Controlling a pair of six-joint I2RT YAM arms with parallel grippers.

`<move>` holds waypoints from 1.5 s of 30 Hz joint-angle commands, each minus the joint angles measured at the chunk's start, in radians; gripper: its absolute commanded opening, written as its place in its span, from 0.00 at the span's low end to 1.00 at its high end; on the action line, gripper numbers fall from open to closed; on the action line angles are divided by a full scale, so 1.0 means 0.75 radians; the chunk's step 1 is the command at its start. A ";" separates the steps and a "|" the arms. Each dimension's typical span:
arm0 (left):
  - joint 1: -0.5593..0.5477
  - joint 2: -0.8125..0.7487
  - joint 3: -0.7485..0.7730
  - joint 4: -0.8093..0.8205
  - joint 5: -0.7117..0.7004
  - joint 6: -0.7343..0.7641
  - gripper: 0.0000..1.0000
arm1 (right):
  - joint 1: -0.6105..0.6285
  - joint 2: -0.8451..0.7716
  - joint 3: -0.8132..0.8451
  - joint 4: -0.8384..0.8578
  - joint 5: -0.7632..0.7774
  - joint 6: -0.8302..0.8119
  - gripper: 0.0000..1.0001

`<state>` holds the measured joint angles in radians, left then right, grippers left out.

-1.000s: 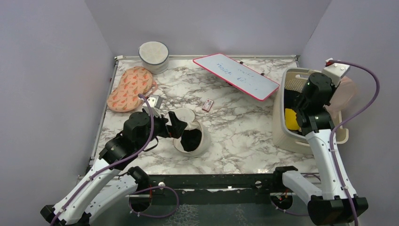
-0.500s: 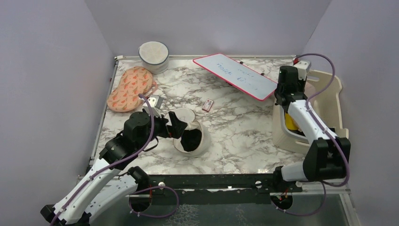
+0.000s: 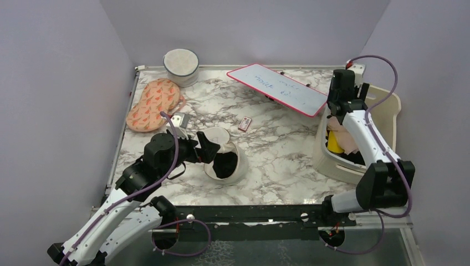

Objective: Unzip the laundry bag and remove the bra
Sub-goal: Place the bra in the bin, then pick up the bra from the laundry bag.

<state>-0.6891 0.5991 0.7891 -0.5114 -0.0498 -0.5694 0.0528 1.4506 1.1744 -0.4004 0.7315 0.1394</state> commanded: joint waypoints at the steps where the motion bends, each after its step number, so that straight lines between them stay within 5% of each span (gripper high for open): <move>1: -0.004 -0.002 -0.054 -0.007 0.009 0.000 0.99 | 0.018 -0.210 0.134 -0.083 -0.259 0.037 0.75; 4: -0.004 0.002 -0.092 -0.005 0.026 -0.018 0.99 | 0.019 -0.287 0.174 -0.128 -0.417 0.020 0.75; 10: -0.004 0.008 -0.145 -0.007 0.004 -0.015 0.99 | 0.019 -0.440 0.101 -0.085 -1.330 0.022 0.74; 16: -0.004 0.026 -0.176 -0.003 -0.050 -0.061 0.99 | 0.102 -0.470 -0.015 0.088 -1.933 0.255 0.72; 23: -0.004 0.069 -0.241 0.002 -0.094 -0.184 0.90 | 0.755 -0.319 0.018 0.062 -1.721 0.322 0.67; 28: -0.004 0.063 -0.359 0.040 -0.063 -0.368 0.76 | 1.092 -0.184 -0.094 0.205 -1.583 0.429 0.53; 37: -0.004 -0.094 -0.552 0.100 -0.029 -0.535 0.35 | 1.289 0.055 -0.284 0.438 -1.507 0.499 0.39; 45: -0.004 -0.104 -0.619 0.108 0.016 -0.561 0.18 | 1.408 0.088 -0.431 0.471 -1.243 0.497 0.36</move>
<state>-0.6891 0.5274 0.3531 -0.4633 -0.0742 -0.9596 1.0836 1.5417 0.9161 -0.1345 -0.3256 0.4942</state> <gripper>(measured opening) 0.211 0.364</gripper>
